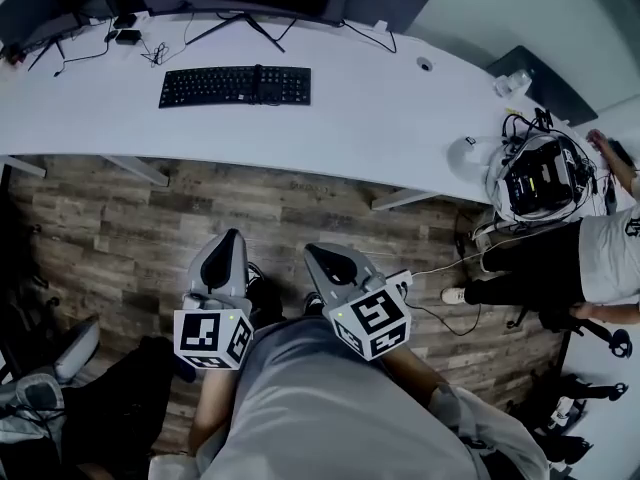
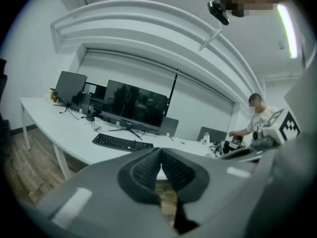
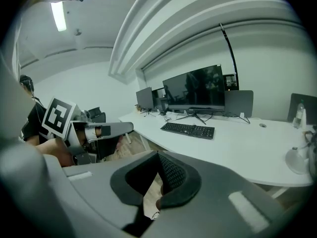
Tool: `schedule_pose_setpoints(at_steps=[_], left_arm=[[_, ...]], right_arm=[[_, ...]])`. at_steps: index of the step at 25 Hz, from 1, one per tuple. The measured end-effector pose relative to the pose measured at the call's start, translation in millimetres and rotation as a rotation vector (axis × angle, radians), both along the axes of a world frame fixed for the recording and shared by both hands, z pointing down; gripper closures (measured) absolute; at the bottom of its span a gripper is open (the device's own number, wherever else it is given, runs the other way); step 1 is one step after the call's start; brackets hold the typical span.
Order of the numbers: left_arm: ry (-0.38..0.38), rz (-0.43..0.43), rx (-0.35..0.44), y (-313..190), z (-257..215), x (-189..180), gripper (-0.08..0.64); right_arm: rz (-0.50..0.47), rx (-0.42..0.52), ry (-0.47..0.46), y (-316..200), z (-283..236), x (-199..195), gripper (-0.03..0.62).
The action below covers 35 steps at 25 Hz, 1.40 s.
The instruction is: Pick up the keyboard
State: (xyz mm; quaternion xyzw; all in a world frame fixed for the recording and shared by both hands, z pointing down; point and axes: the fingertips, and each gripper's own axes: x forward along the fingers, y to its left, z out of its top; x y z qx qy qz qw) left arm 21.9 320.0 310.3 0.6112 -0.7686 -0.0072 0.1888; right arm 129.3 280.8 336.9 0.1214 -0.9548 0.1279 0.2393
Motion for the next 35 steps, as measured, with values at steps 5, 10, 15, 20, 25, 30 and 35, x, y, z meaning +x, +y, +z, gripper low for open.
schedule_pose_setpoints(at_steps=[5,10,15,20,25,30,35], left_arm=[[-0.005,0.034,0.026,-1.4,-7.9,-45.8,0.560],[0.004,0.079,0.026,-0.6,-5.0,-78.3,0.560],[-0.004,0.132,0.025,-16.4,-4.5,-87.6,0.560],[0.004,0.161,0.019,-37.5,-3.4,-89.2,0.560],[-0.018,0.197,-0.008,-67.8,5.3,-94.6,0.560],[-0.047,0.223,-0.041,-116.2,11.9,-101.6,0.560],[-0.059,0.265,-0.056,-169.3,11.5,-121.3,0.560]], right_arm=[[0.010,0.019,0.015,4.3,-3.0,-44.4,0.592],[0.012,0.083,0.058,9.2,0.2,-76.6,0.591],[0.058,0.061,0.070,-1.0,2.8,-85.8,0.591],[0.106,0.029,0.069,-17.0,7.5,-87.2,0.591],[0.128,0.011,0.041,-45.4,16.2,-98.0,0.591],[0.135,-0.011,0.015,-94.2,19.7,-111.9,0.591],[0.164,-0.020,0.009,-145.4,21.1,-136.1,0.591]])
